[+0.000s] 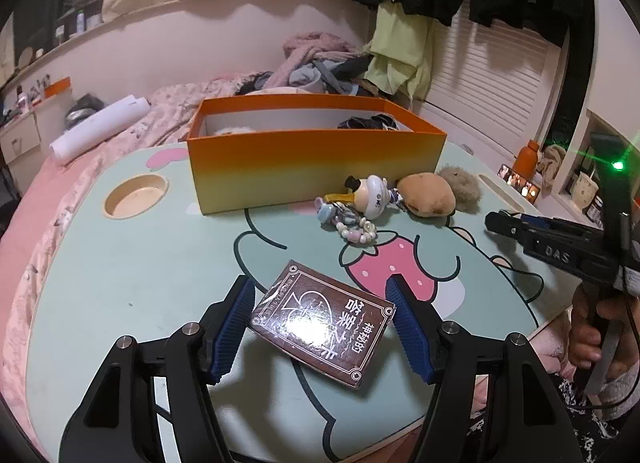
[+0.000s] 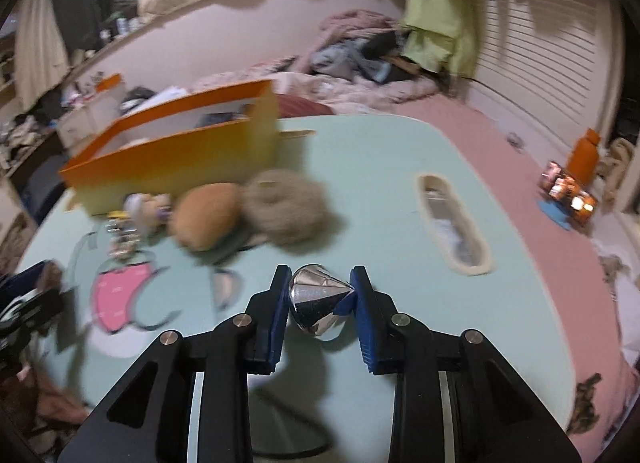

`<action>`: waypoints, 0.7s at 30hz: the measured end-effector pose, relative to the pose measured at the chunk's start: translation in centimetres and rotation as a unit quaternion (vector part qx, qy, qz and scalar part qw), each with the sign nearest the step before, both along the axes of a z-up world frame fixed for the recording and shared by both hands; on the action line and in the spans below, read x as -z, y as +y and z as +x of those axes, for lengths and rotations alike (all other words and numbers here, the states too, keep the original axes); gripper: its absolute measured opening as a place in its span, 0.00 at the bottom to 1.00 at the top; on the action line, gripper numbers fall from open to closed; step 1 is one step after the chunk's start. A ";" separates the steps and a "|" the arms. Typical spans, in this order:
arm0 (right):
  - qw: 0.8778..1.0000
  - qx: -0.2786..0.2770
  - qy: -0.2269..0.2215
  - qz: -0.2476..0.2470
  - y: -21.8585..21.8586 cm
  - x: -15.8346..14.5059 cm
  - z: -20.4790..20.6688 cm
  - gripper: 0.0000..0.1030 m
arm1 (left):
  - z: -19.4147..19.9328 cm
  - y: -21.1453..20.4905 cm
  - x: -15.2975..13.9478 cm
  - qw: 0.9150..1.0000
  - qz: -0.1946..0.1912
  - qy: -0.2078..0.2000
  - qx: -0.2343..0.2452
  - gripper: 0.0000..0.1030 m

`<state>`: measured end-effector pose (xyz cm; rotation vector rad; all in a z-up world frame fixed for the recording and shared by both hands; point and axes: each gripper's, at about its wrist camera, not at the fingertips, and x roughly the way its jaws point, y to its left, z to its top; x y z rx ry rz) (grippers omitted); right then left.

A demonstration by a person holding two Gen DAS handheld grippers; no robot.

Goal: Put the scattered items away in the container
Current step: 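Grasp the brown card box with the left gripper while the right grasps the silver cone, then lower card box and silver cone into the orange box and open both grippers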

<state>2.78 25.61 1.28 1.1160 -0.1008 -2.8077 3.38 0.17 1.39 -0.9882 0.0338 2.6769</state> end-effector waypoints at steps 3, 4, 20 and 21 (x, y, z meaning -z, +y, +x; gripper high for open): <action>0.999 -0.044 0.029 -0.012 -2.1 -1.2 1.0 0.31 | 0.1 0.0 -0.3 1.000 -0.001 0.006 0.001 0.65; 0.998 -0.057 0.036 -0.017 -2.6 -1.6 1.2 0.31 | 0.2 0.0 -0.4 1.000 0.000 0.007 0.002 0.65; 0.987 -0.121 0.102 0.033 -10.2 -6.7 -1.5 0.31 | -4.3 -1.5 -6.0 0.998 0.024 0.044 -0.022 0.65; 0.986 -0.120 0.107 0.037 -10.5 -7.0 -1.9 0.31 | -4.9 -1.6 -6.3 0.998 0.023 0.045 -0.027 0.65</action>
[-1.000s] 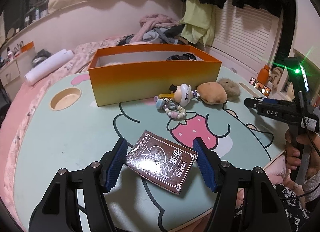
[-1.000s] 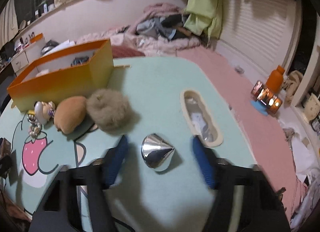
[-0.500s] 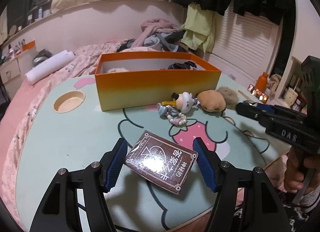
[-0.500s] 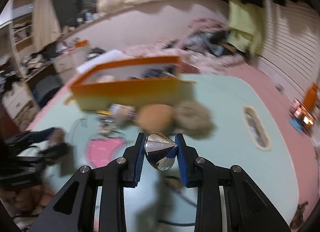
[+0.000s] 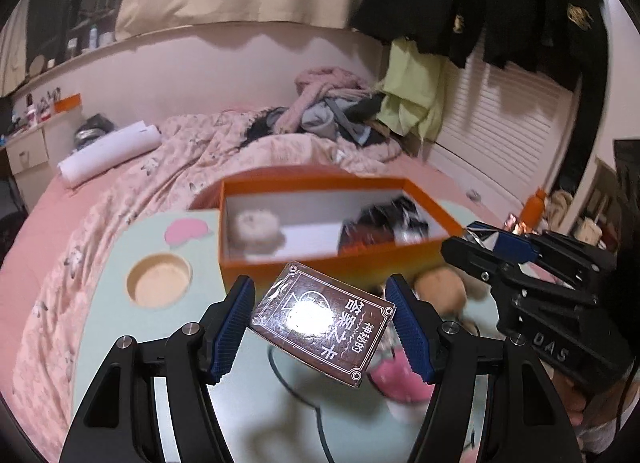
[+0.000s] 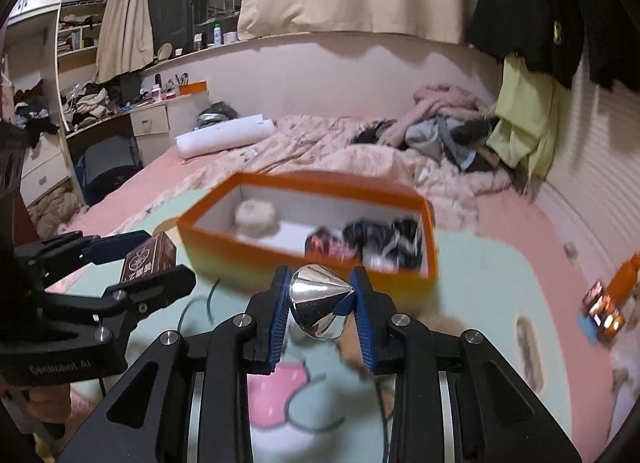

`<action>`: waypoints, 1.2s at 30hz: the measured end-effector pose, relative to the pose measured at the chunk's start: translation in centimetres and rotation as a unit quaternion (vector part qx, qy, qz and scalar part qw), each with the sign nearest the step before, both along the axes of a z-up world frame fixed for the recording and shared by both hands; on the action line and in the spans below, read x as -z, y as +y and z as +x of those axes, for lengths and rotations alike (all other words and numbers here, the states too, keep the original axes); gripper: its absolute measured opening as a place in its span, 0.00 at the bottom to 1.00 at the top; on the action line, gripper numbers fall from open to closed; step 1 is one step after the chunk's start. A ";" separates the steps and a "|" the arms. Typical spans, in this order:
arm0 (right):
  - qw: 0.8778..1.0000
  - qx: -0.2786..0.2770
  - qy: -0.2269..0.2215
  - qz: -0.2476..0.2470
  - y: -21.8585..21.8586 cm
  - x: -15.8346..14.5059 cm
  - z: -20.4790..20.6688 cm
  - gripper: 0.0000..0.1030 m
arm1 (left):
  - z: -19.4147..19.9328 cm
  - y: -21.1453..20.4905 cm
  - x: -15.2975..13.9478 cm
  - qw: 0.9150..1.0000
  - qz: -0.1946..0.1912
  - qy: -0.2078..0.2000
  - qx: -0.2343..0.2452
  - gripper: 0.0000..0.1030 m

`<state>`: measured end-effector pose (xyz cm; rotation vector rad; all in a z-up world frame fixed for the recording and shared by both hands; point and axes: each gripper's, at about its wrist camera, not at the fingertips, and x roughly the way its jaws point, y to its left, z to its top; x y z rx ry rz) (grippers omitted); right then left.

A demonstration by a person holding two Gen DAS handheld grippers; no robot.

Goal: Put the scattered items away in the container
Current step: 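Lower card box and silver cone into the orange box and open both grippers, then withdraw both grippers and move the left gripper toward the bead bracelet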

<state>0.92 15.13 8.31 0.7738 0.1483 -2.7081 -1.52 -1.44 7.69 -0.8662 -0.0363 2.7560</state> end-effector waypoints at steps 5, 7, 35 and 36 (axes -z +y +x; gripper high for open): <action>1.000 0.009 0.014 0.013 -0.6 -0.9 -1.9 0.31 | -2.9 -0.3 -1.2 1.000 -0.018 0.007 -0.024 0.65; 1.000 0.011 0.014 0.014 -0.8 -0.9 -2.7 0.31 | -4.5 -0.4 -1.6 0.999 -0.018 0.006 -0.028 0.66; 0.986 0.057 -0.128 -0.089 5.0 2.2 -2.2 0.77 | -0.2 0.9 4.1 0.994 -0.032 -0.103 0.012 0.96; 0.988 0.062 -0.127 -0.069 4.8 2.8 -1.1 0.77 | 0.8 1.4 5.2 0.993 -0.044 -0.111 0.011 0.96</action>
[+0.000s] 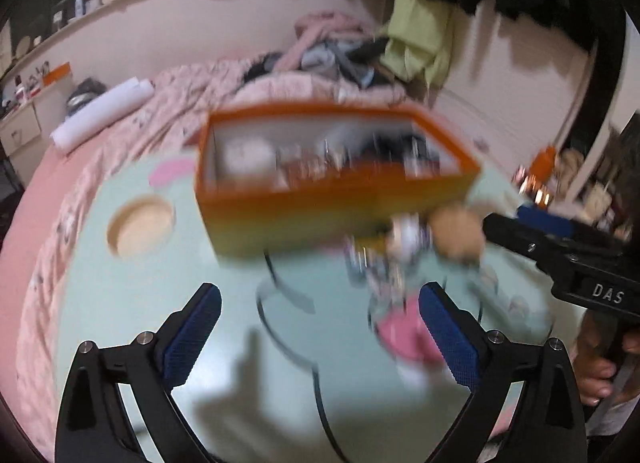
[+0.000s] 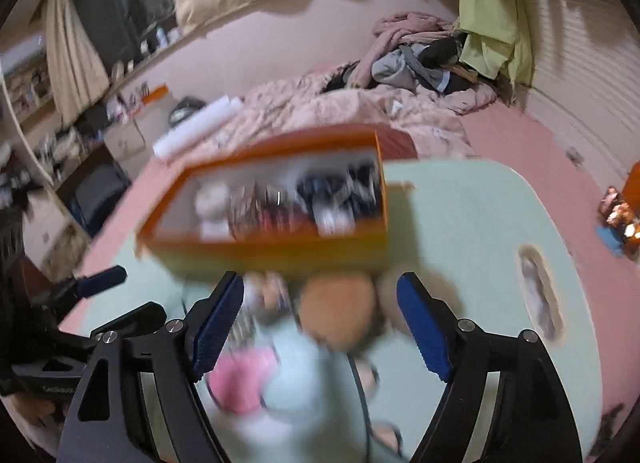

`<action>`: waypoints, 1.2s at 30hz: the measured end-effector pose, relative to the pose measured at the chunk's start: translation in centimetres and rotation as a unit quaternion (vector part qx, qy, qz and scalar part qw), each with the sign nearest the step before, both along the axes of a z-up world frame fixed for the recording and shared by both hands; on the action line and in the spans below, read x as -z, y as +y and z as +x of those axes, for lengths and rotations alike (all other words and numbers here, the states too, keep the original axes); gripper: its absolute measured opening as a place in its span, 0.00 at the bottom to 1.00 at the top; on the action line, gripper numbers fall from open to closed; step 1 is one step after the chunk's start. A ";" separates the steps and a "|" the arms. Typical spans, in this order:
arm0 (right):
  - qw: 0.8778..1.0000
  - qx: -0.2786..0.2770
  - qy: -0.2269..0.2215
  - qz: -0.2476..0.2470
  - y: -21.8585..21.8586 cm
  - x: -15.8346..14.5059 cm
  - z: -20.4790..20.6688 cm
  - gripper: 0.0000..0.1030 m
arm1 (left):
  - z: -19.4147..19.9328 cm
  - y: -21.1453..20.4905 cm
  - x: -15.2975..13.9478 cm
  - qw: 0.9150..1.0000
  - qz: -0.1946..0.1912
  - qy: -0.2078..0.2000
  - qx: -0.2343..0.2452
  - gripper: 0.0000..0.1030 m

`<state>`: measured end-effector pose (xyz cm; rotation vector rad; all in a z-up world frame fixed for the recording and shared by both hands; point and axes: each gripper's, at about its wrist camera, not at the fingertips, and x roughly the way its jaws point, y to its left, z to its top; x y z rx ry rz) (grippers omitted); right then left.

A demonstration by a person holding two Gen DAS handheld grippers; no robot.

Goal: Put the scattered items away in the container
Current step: 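Withdraw both grippers and move the left gripper toward the bead bracelet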

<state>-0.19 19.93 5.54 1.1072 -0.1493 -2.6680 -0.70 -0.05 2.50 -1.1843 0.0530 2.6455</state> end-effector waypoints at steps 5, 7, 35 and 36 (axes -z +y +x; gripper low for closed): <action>0.996 0.013 -0.021 0.085 -0.8 3.6 2.8 0.77 | 2.3 0.9 2.6 0.999 -0.029 0.001 -0.021 0.96; 0.995 0.015 -0.019 0.094 -0.8 4.7 3.6 0.77 | 2.4 1.2 3.0 0.998 -0.049 0.007 -0.024 1.00; 0.997 0.066 0.041 -0.015 3.0 5.4 5.0 1.00 | -2.4 5.0 0.5 0.996 -0.080 0.011 0.041 0.98; 0.997 0.066 0.041 -0.015 3.0 5.4 4.9 1.00 | -3.1 5.5 0.6 0.995 -0.092 0.006 0.046 0.95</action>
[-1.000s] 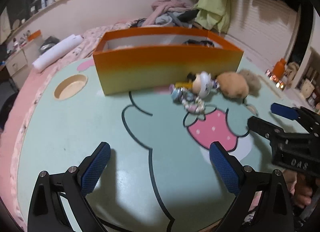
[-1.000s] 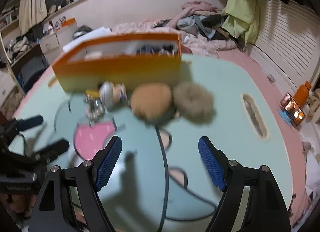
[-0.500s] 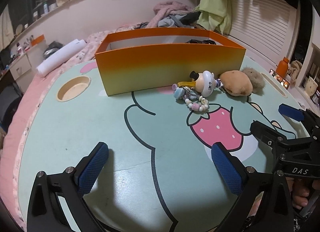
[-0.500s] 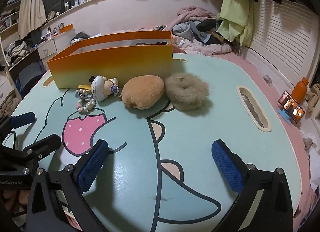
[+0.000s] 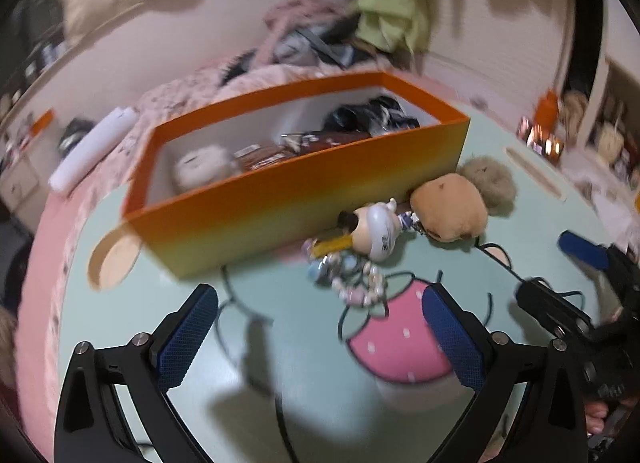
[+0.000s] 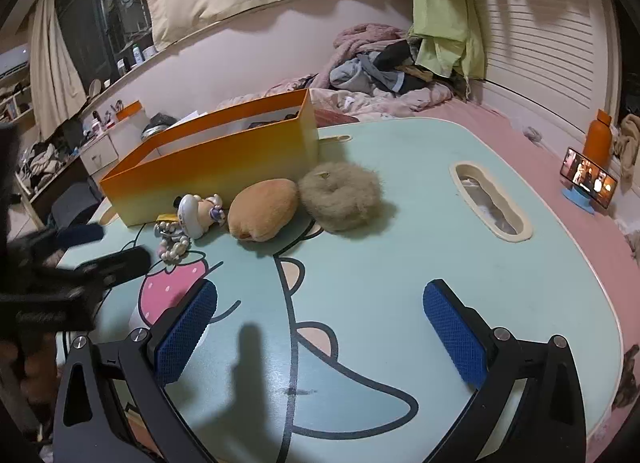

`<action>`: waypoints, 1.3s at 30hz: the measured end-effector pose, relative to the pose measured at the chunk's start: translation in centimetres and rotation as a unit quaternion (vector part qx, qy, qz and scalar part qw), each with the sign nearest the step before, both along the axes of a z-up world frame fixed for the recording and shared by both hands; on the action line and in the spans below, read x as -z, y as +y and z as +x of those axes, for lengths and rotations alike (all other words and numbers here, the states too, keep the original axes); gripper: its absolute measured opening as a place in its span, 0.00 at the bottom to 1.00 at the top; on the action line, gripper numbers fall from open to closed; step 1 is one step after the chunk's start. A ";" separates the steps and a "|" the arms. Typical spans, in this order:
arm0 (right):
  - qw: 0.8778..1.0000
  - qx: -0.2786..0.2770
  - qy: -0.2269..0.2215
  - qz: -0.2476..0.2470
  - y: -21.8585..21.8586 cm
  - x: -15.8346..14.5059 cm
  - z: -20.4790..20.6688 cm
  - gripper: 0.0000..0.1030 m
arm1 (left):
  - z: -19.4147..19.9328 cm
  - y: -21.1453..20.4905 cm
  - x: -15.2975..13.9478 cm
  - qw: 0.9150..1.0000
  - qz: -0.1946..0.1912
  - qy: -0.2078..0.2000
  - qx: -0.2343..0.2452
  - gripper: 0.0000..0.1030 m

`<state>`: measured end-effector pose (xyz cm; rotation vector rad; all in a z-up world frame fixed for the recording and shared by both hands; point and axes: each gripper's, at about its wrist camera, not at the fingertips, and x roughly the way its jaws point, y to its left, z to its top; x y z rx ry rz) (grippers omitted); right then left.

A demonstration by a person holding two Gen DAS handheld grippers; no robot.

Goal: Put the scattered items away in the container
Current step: 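Withdraw both grippers and move the left gripper toward the bead bracelet, then grasp the bead bracelet with the left gripper while the right grasps the grey pompom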

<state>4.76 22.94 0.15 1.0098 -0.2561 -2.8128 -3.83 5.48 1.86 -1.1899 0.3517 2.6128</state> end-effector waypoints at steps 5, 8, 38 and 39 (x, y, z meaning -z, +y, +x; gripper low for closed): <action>1.000 -0.003 -0.001 0.004 0.1 0.0 0.0 1.00 | -2.3 1.2 1.1 0.999 -0.015 -0.026 0.019 0.64; 1.000 -0.002 0.000 0.003 0.0 0.0 0.1 1.00 | -1.4 0.5 0.9 0.999 0.011 -0.027 0.029 0.36; 1.000 0.011 0.013 -0.004 0.4 -0.3 0.5 1.00 | 2.3 -1.3 0.5 0.999 0.040 -0.003 0.000 0.74; 1.000 0.013 0.016 -0.004 0.5 -0.4 0.6 1.00 | 1.9 -1.1 0.9 0.999 0.036 -0.012 -0.001 0.73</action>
